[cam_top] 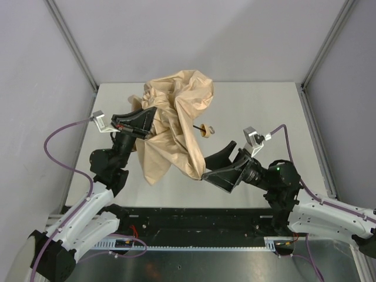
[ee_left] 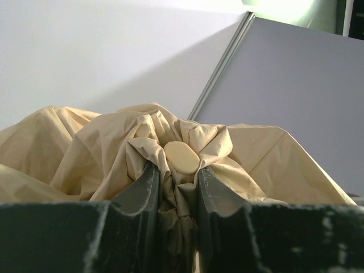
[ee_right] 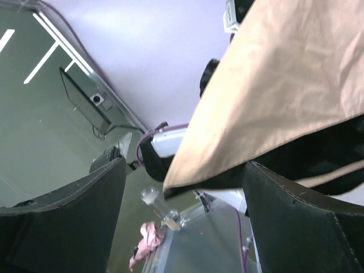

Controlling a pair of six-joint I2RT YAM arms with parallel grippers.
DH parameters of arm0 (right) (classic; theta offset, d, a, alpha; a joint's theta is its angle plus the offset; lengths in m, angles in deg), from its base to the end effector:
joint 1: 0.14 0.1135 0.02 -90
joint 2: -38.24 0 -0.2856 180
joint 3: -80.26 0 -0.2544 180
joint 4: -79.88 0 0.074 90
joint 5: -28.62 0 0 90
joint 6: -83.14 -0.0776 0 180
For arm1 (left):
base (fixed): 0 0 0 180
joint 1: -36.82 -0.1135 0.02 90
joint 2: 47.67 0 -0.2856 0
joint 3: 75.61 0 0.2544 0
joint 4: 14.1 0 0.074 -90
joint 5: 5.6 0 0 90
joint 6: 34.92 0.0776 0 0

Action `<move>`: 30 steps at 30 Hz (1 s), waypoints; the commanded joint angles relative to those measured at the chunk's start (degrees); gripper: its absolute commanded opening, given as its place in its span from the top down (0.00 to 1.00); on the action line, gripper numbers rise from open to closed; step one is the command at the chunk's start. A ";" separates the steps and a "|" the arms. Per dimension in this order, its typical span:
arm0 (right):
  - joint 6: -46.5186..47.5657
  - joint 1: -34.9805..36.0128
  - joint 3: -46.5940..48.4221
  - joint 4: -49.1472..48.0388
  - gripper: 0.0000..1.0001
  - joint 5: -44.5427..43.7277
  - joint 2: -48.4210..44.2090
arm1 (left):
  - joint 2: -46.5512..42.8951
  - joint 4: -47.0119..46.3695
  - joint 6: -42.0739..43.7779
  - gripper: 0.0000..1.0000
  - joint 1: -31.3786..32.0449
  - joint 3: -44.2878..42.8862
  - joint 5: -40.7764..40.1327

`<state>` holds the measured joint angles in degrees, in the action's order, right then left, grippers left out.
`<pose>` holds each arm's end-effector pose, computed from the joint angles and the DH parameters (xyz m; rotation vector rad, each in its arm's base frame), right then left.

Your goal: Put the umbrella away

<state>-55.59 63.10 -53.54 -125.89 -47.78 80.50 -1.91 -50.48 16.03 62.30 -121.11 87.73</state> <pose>0.0702 0.1798 0.3971 -0.4103 1.2014 1.8579 0.1763 -0.0890 0.4062 -0.0608 0.9907 -1.0653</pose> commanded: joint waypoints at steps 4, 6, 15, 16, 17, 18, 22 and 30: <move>0.83 0.73 9.86 -1.43 0.37 -2.93 8.65 | -0.74 -5.35 -0.06 1.00 -0.19 -1.35 -1.35; 4.43 2.96 11.51 -1.67 0.74 -2.43 10.98 | -0.62 -5.20 -1.05 1.00 -0.04 -1.23 -3.85; 15.92 10.04 14.13 0.27 1.00 -3.03 26.85 | -0.16 3.66 -22.30 1.00 -0.07 -2.20 -10.60; 15.80 9.17 14.74 -0.02 1.00 -2.25 28.51 | 0.02 3.64 -23.66 1.00 -0.03 -2.44 -9.17; 15.43 8.03 15.52 0.32 1.00 -1.51 29.95 | 0.20 3.67 -24.61 1.00 -0.01 -2.74 -7.52; 15.08 6.94 16.09 0.67 0.99 -0.62 30.85 | 0.38 3.64 -25.34 1.00 0.00 -2.89 -6.22; 16.24 4.15 16.71 5.71 0.90 -0.14 29.57 | -0.14 3.19 -25.54 1.00 0.06 -2.49 -3.95; 22.93 4.78 16.75 27.13 0.34 -7.16 15.99 | 0.40 -1.60 -21.20 1.00 -0.05 -0.55 2.97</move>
<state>-37.03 67.54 -39.77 -109.46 -50.71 104.85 -0.95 -43.15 -6.50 62.36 -121.02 85.57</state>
